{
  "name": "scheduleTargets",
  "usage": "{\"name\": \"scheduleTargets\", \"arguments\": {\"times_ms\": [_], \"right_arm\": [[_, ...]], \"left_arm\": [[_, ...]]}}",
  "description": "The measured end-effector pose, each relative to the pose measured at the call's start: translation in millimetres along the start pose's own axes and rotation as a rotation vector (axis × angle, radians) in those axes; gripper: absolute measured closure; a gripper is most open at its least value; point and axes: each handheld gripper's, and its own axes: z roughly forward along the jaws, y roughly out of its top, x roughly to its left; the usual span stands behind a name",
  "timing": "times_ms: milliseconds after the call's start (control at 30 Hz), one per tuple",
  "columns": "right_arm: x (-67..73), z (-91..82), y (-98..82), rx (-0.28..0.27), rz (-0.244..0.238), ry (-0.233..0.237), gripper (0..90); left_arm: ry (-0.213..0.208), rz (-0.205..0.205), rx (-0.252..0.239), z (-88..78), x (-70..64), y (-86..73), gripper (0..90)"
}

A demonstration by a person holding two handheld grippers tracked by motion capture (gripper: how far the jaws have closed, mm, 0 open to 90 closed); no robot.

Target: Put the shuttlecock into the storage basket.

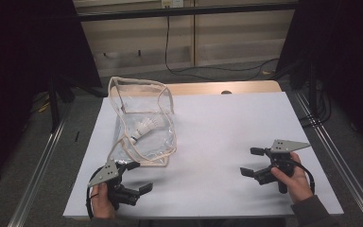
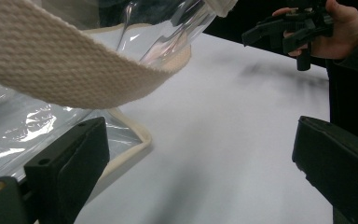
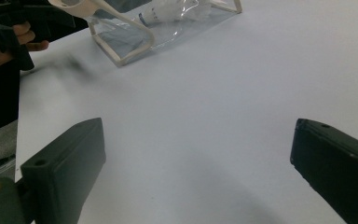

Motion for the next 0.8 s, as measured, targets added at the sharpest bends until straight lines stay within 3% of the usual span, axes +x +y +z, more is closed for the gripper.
{"name": "scheduleTargets", "arguments": {"times_ms": [800], "right_arm": [[1.4, -3.6, -10.9, -0.004, -0.015, 0.001, 3.1]], "left_arm": [[-0.003, 0.004, 0.002, 1.0, 0.1, 0.5, 3.7]]}}
